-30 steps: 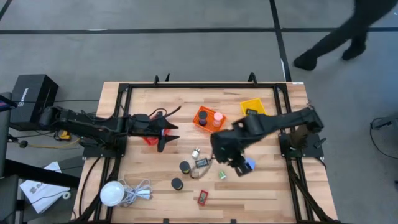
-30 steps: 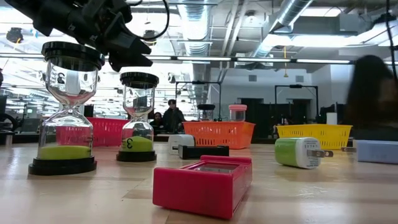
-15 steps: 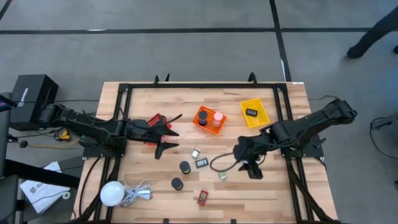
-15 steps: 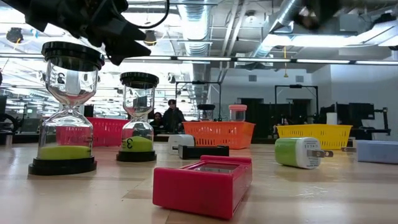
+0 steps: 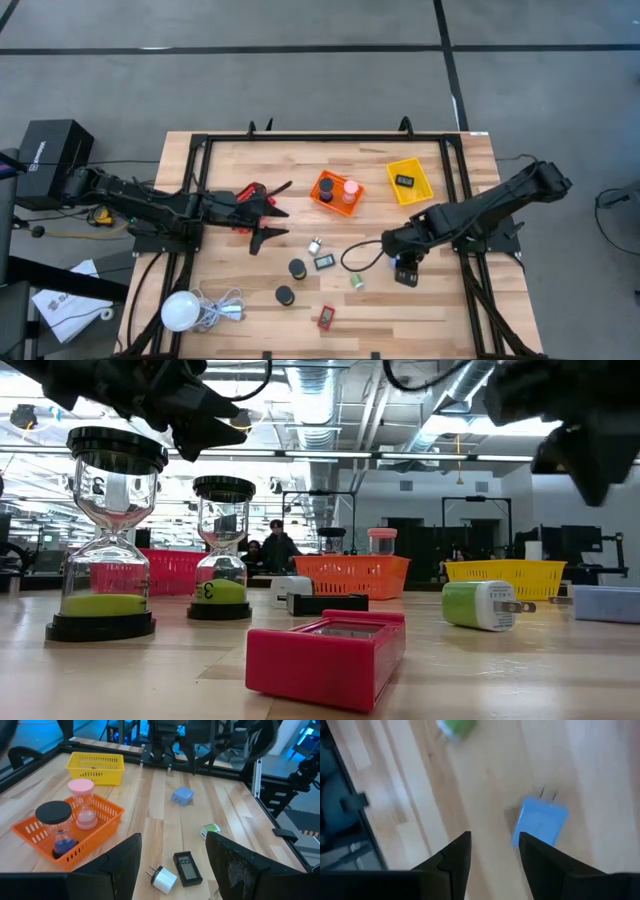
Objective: Pick & Place Office items
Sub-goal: Put the black digital timer into the yellow basket
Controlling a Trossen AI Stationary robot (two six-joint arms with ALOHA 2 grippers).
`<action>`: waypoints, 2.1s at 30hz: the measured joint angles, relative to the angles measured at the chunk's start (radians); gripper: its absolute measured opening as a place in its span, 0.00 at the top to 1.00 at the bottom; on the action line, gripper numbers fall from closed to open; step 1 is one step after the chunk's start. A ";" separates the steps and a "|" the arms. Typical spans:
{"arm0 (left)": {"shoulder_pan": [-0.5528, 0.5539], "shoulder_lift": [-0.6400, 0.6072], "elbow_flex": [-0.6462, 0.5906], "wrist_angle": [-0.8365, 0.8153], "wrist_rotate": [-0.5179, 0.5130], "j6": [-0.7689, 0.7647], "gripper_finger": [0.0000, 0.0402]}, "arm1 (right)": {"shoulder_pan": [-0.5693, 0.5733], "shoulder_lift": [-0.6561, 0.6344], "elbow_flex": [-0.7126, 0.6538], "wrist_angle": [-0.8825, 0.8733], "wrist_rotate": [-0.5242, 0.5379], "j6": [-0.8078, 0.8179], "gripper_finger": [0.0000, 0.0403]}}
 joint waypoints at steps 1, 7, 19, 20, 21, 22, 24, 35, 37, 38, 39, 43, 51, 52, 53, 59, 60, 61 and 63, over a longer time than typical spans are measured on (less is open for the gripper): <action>0.000 0.000 0.000 0.002 0.000 0.000 0.46 | -0.006 0.012 0.000 0.002 -0.012 0.000 0.61; 0.004 0.000 0.000 0.028 0.000 0.014 0.46 | -0.058 0.085 0.001 -0.031 -0.034 -0.053 0.60; 0.043 0.000 0.000 0.131 0.000 0.130 0.46 | -0.090 0.138 0.000 -0.061 -0.032 -0.135 0.41; 0.049 0.000 0.000 0.136 0.000 0.136 0.46 | -0.091 0.134 0.000 -0.046 -0.029 -0.149 0.40; 0.056 0.000 0.000 0.140 0.000 0.142 0.46 | -0.093 0.133 0.000 -0.014 -0.027 -0.163 0.39; 0.062 0.000 0.000 0.144 0.000 0.153 0.46 | -0.095 0.133 0.001 0.023 -0.015 -0.184 0.38; 0.076 0.000 0.000 0.157 0.000 0.158 0.46 | -0.095 0.135 0.000 0.101 0.034 -0.239 0.38; 0.099 0.000 0.000 0.165 0.000 0.158 0.46 | -0.114 0.252 0.003 0.668 0.125 -0.605 0.38; 0.098 0.000 0.000 0.166 0.000 0.158 0.46 | -0.124 0.316 0.001 0.748 0.125 -0.654 0.38; 0.098 0.000 0.000 0.167 0.000 0.158 0.46 | -0.131 0.349 0.000 0.789 0.125 -0.679 0.38; 0.098 0.000 0.000 0.169 0.000 0.158 0.46 | -0.136 0.378 0.000 0.837 0.124 -0.700 0.38; 0.098 0.000 0.000 0.170 0.000 0.158 0.46 | -0.157 0.463 0.001 0.972 0.123 -0.771 0.38; 0.098 0.000 0.000 0.170 0.000 0.154 0.46 | -0.190 0.541 0.023 0.994 0.037 -0.762 0.38; 0.098 0.000 0.000 0.170 0.000 0.155 0.46 | -0.192 0.553 0.027 0.989 0.027 -0.754 0.38; 0.098 0.000 0.000 0.170 0.000 0.154 0.46 | -0.192 0.571 0.040 0.997 0.018 -0.745 0.38; 0.098 0.000 0.000 0.182 0.001 0.154 0.46 | -0.193 0.640 0.067 1.013 0.014 -0.745 0.38; 0.098 0.000 0.000 0.182 0.001 0.154 0.46 | -0.193 0.640 0.069 1.010 0.014 -0.746 0.38; 0.098 0.000 0.000 0.182 0.001 0.154 0.46 | -0.193 0.641 0.069 1.009 0.014 -0.746 0.38; 0.098 0.000 0.000 0.183 0.001 0.154 0.46 | -0.193 0.638 0.069 1.008 0.014 -0.746 0.39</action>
